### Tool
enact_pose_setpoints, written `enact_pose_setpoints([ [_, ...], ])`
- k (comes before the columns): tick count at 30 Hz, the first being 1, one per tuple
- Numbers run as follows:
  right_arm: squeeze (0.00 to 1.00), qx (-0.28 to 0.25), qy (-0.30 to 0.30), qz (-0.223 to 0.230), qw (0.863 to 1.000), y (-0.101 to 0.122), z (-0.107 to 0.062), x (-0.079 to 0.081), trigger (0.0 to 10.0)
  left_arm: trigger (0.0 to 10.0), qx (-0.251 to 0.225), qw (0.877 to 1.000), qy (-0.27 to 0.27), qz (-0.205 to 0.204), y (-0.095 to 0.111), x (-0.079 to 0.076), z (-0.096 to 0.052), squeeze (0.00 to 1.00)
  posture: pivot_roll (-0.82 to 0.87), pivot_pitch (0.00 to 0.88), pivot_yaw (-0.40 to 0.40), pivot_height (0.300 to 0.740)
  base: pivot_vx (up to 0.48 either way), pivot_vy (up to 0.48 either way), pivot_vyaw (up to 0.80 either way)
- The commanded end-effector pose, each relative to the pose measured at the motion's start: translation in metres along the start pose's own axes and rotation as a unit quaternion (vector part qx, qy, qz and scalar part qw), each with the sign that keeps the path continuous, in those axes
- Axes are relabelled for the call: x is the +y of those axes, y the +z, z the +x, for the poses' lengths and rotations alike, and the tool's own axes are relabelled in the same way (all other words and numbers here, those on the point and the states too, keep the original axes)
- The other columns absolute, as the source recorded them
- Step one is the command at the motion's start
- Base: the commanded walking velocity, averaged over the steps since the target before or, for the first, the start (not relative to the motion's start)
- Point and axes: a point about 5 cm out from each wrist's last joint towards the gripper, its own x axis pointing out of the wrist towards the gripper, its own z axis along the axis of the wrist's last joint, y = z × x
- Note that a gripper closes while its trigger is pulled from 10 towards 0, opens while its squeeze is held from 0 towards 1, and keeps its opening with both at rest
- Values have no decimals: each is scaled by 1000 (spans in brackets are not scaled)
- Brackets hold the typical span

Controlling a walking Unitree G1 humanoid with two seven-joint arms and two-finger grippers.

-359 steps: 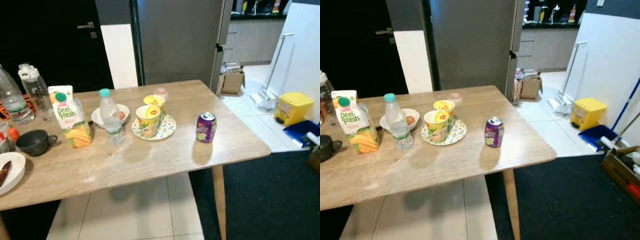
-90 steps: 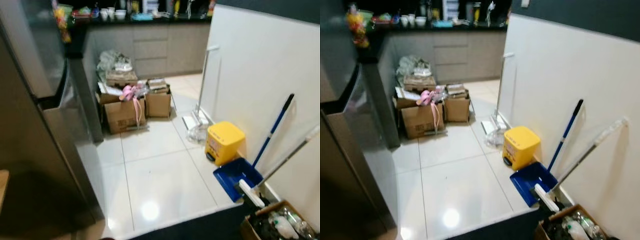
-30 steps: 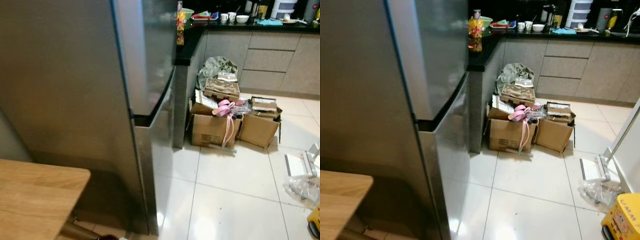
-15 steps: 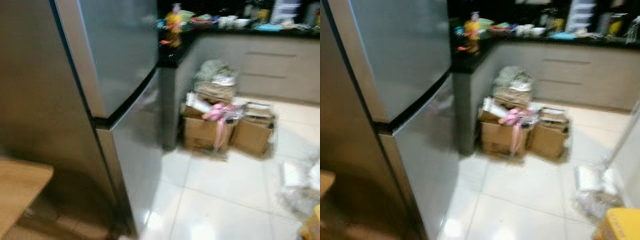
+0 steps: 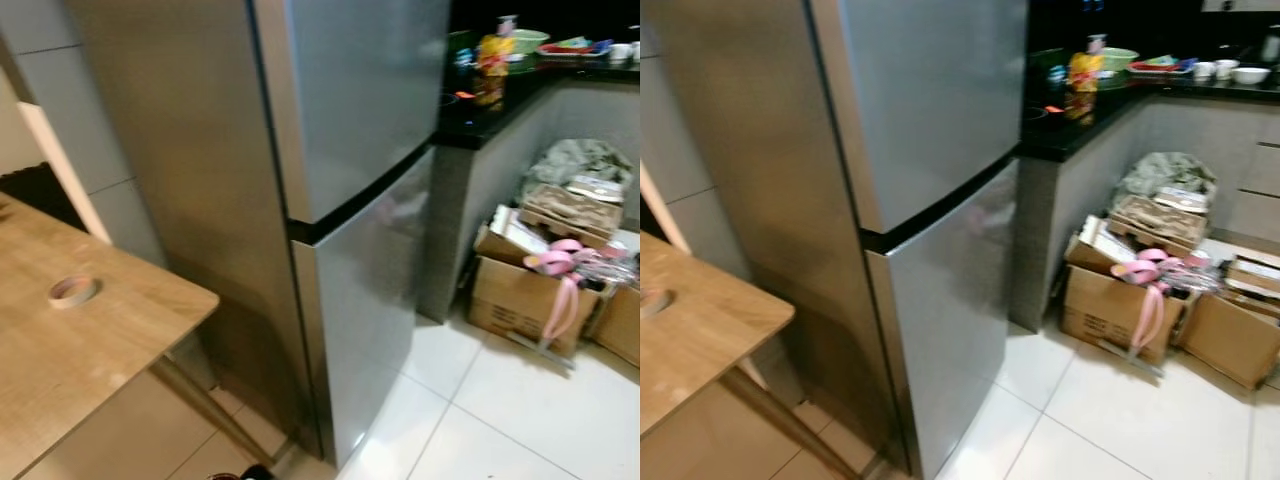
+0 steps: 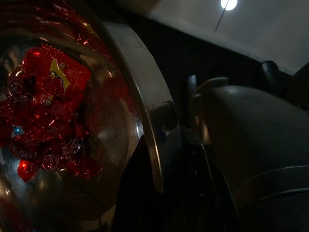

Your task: Restocking fridge

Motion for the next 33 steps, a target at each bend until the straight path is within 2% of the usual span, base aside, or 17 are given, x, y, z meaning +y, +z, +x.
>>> enact_pose_setpoints([
  [1,0,-4,5,-3,1000,3,1,2,10000,10000,29,1000,-1,-3,-15,-2,-2,0,-78,0,26,740,0,0,800],
  [15,0,-3,-3,-3,1000,3,1,1,10000,10000,29,1000,-2,-2,-15,-2,-2,0,-81,0,23,740,0,0,772],
  [20,0,-3,-13,3,1000,3,1,-1,10000,10000,30,1000,-3,0,-15,-2,-2,0,-85,0,23,740,0,-103,0],
  [33,0,-2,-11,-1,1000,4,2,2,10000,10000,31,1000,-4,-2,-15,-2,-2,0,-85,0,17,740,0,-401,0],
])
